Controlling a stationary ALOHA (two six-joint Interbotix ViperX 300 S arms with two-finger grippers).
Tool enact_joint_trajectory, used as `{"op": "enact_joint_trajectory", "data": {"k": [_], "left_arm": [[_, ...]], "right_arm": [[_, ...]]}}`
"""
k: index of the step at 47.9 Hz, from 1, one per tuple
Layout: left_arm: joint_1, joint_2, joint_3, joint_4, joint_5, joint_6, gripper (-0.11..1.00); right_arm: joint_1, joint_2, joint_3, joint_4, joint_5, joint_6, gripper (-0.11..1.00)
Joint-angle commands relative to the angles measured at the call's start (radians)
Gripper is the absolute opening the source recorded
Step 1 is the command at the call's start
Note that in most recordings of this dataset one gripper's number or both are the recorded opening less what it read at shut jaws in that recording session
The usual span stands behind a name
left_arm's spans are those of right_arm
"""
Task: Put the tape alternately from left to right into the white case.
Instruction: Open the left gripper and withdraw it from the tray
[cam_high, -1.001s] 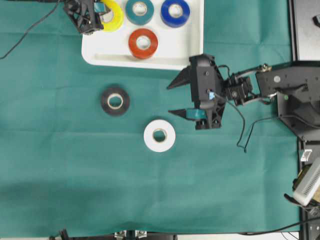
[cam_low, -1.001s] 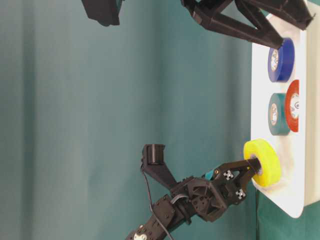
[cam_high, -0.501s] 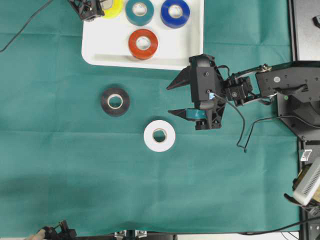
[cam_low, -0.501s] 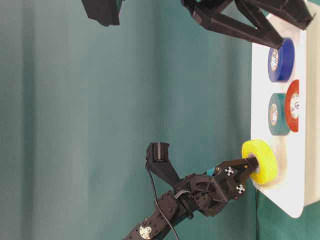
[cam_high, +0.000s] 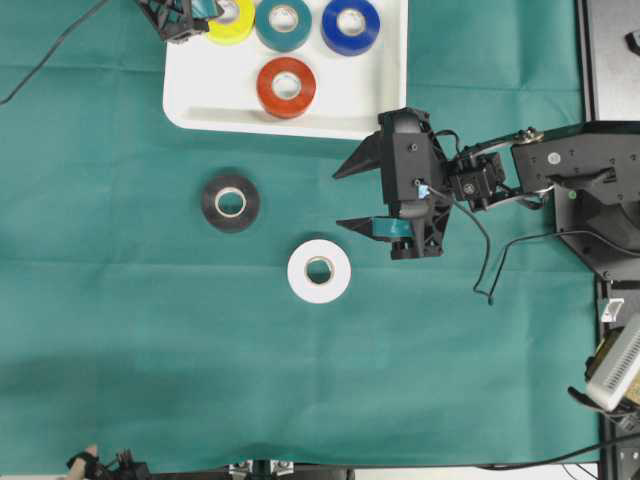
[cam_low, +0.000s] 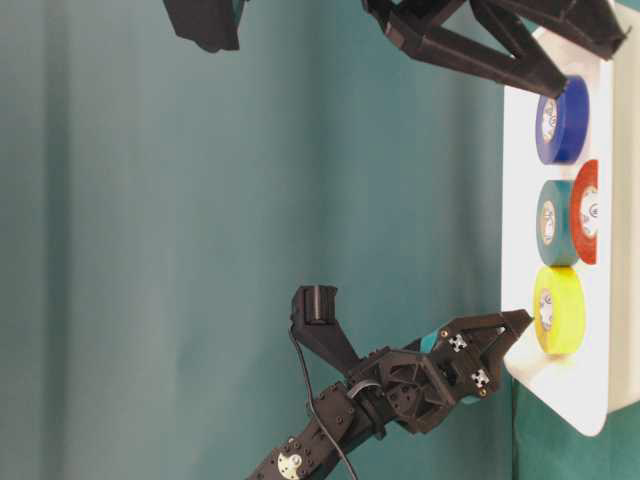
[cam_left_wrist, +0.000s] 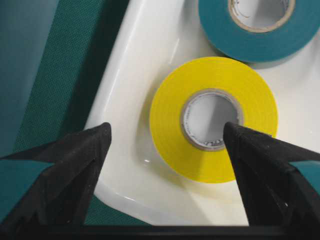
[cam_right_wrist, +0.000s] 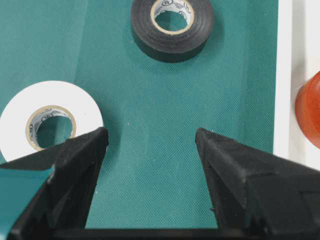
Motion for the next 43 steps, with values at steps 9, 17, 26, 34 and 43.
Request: {"op": "enact_joint_trajectory", "data": {"k": [9,17,26,34,43], "left_arm": [[-0.025,-0.069,-0.008,0.002,-0.005,0.0,0.75],[-0.06,-0.104,0.018,0.002,0.0,0.0,0.75],[-0.133,-0.184,0.084,0.0,0.0,-0.005,0.75],[-0.192,-0.259,0.156,-0.002,-0.003,-0.009,0.75],[-0.256,-0.333,0.236,-0.003,-0.009,-0.014,0.75]], "right_arm": [[0.003,-0.048,-0.009,-0.002,-0.008,0.002,0.78],[0.003,-0.046,-0.009,-0.002,-0.008,0.002,0.78],[0.003,-0.046,-0.008,-0.002,-0.008,0.002,0.77],[0.003,-0.048,-0.008,-0.002,-0.008,0.002,0.78],[0.003,-0.046,-0.008,-0.002,-0.008,0.002,0.78]]}}
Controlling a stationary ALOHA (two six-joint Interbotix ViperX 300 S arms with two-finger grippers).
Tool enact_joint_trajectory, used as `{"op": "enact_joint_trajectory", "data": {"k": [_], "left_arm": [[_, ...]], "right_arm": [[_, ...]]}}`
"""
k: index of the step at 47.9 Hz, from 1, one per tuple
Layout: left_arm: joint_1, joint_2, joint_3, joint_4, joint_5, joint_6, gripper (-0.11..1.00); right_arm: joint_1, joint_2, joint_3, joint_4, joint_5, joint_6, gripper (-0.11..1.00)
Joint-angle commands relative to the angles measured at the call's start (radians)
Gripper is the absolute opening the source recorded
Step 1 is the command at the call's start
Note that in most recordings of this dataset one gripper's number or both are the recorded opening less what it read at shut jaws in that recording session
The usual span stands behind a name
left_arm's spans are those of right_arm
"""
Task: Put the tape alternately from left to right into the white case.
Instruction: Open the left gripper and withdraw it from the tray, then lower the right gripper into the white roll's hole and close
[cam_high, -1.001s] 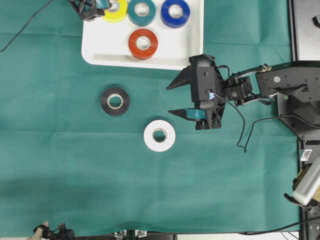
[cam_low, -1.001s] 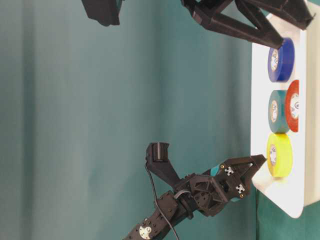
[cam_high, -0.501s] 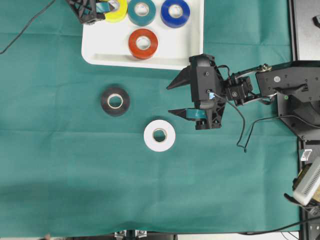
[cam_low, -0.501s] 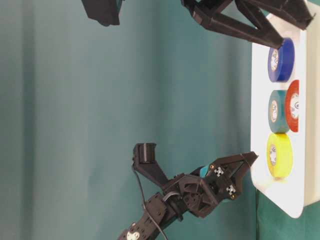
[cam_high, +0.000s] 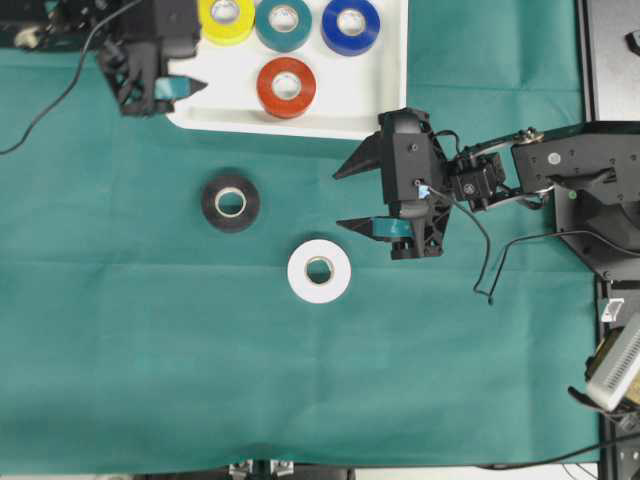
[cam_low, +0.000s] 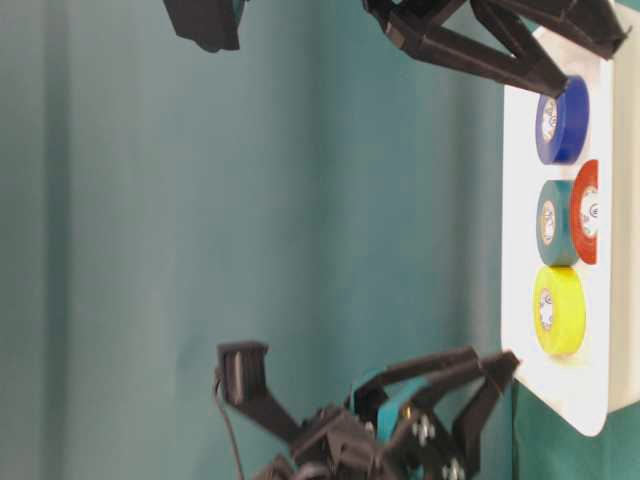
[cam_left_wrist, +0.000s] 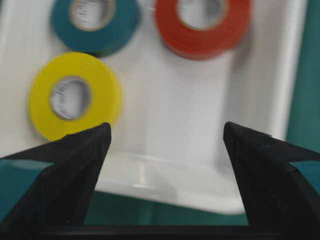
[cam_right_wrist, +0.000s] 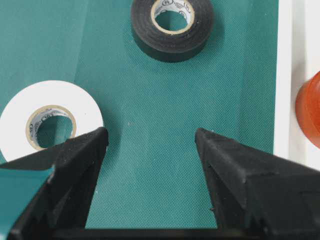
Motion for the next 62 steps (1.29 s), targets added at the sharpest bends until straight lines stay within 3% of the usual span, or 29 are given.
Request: {"op": "enact_joint_trajectory", "data": {"k": [1,19,38,49,62], "left_arm": [[-0.032,-0.054,0.018,-0.005,-0.011,-0.002,0.75],[-0.202,-0.166,0.144,-0.006,-0.109,-0.015,0.75],[-0.328,-0.219,0.219,-0.006,-0.175,-0.207,0.75],[-0.356,-0.219,0.227,-0.006,-0.175,-0.265,0.75],[-0.354,-0.215,0.222,-0.008,-0.175,-0.265,0.75]], "right_arm": [[0.003,-0.044,-0.006,-0.002,-0.008,0.002,0.78],[0.003,-0.044,-0.006,-0.002,-0.008,0.002,0.78],[0.005,-0.044,-0.003,0.002,-0.02,0.003,0.78],[0.011,-0.044,0.002,0.005,-0.02,0.005,0.78],[0.025,-0.044,0.002,0.005,-0.02,0.014,0.78]]}}
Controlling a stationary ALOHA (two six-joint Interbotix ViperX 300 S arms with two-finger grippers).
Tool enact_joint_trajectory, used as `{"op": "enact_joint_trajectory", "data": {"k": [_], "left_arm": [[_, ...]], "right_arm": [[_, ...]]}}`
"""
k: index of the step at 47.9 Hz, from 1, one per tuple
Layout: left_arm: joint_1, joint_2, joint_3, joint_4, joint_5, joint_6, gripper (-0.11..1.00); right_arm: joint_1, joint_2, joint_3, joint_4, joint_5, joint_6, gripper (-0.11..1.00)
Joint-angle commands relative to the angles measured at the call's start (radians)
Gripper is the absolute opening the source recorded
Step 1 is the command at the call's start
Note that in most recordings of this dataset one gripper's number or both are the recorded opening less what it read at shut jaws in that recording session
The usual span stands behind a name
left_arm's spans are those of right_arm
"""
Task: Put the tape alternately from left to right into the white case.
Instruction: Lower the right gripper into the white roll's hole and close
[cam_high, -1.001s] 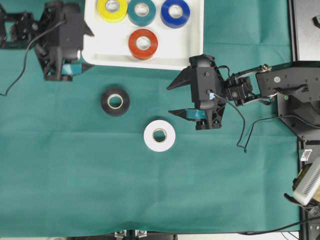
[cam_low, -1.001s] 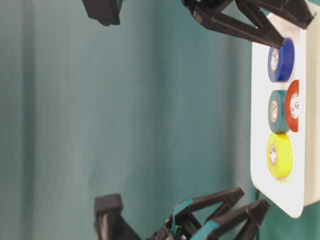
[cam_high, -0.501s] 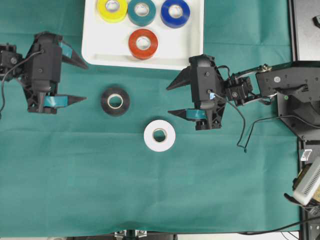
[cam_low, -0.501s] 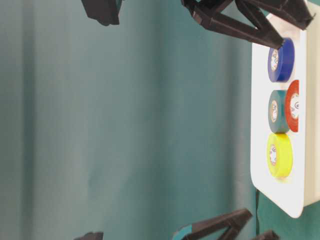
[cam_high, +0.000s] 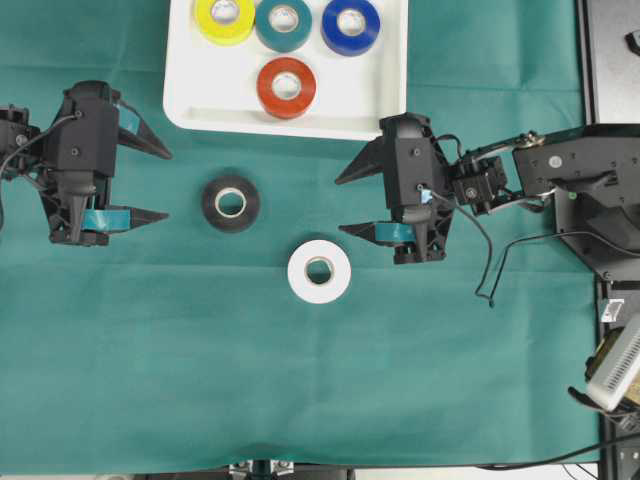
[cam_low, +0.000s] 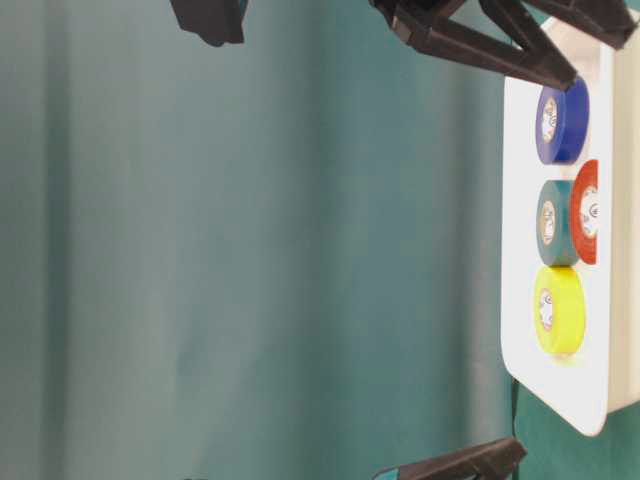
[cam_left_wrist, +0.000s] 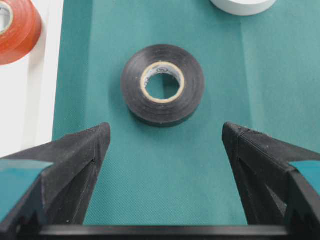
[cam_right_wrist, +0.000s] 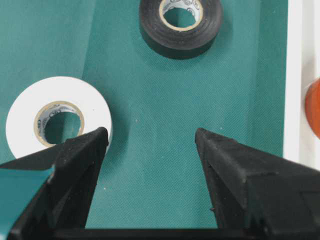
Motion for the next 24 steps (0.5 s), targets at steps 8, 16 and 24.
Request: {"op": "enact_joint_trajectory", "data": {"k": [8,16,24], "left_arm": [[-0.005,-0.005,-0.012,-0.002,-0.009,-0.002,0.75],[-0.005,-0.005,-0.011,-0.002,-0.009,-0.002,0.75],[-0.005,-0.005,-0.012,-0.002,-0.009,-0.002,0.75]], "right_arm": [[0.037,-0.041,-0.014,0.003,-0.008,0.035,0.78],[0.078,-0.017,-0.026,0.003,-0.008,0.044,0.78],[0.121,0.028,-0.055,0.005,-0.008,0.046,0.78]]}}
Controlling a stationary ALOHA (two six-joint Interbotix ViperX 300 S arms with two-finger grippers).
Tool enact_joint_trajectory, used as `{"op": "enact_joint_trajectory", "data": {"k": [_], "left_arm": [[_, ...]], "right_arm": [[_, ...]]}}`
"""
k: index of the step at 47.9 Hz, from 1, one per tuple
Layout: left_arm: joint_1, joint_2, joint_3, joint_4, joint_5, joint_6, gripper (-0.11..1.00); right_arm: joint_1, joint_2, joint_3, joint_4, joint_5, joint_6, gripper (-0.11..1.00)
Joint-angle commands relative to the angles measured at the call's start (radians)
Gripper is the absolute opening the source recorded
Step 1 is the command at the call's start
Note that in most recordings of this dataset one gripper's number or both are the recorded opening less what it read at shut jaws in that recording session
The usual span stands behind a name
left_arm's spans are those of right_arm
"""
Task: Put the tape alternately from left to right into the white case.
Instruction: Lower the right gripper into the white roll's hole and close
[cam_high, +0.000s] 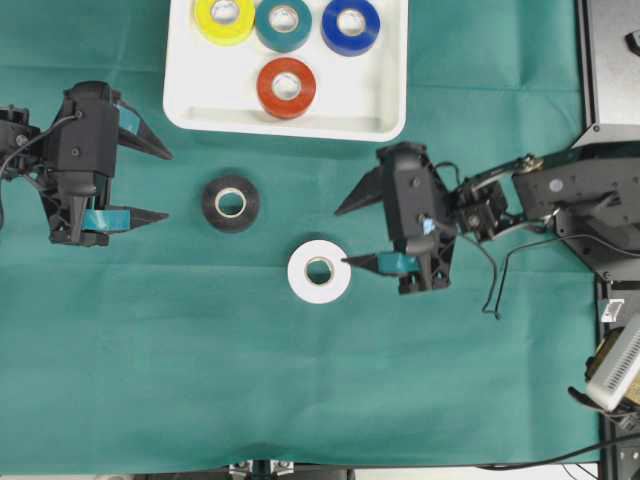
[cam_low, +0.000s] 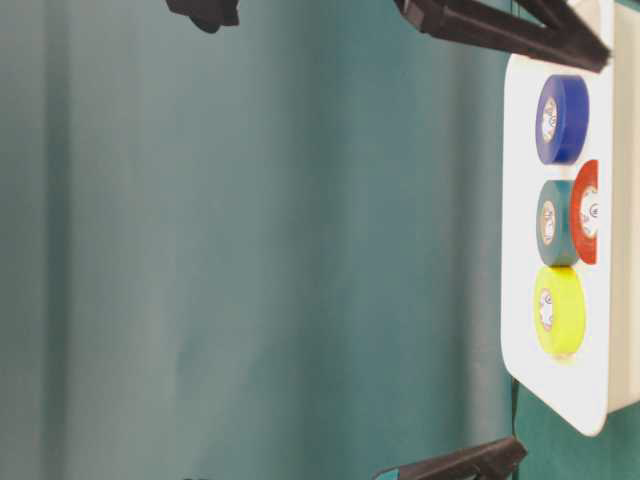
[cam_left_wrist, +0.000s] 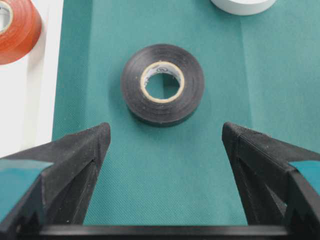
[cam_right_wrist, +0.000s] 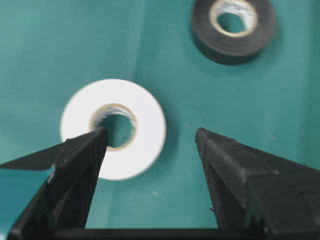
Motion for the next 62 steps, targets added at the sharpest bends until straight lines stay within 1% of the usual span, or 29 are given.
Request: {"op": "enact_joint_trajectory", "data": {"k": [1,11,27,40,52,62], "left_arm": [[-0.005,-0.006,-0.012,-0.002,-0.008,-0.002,0.75],[-0.005,-0.006,-0.012,0.0,-0.008,-0.002,0.75],[-0.005,-0.003,-0.011,-0.002,-0.008,-0.002,0.75],[-0.005,-0.002,-0.011,-0.002,-0.008,-0.002,0.75],[-0.005,-0.002,-0.009,0.0,-0.008,-0.002,0.75],[-0.005,-0.002,-0.009,0.0,-0.008,-0.002,0.75]], "right_arm": [[0.023,0.009,-0.041,0.003,-0.006,0.0,0.78],[0.029,0.057,-0.078,0.003,0.008,0.0,0.78],[0.029,0.15,-0.127,0.003,0.077,0.0,0.78],[0.014,0.224,-0.17,0.003,0.127,0.0,0.78],[0.003,0.264,-0.181,0.003,0.13,0.0,0.78],[0.003,0.27,-0.187,0.003,0.13,0.0,0.78]]}}
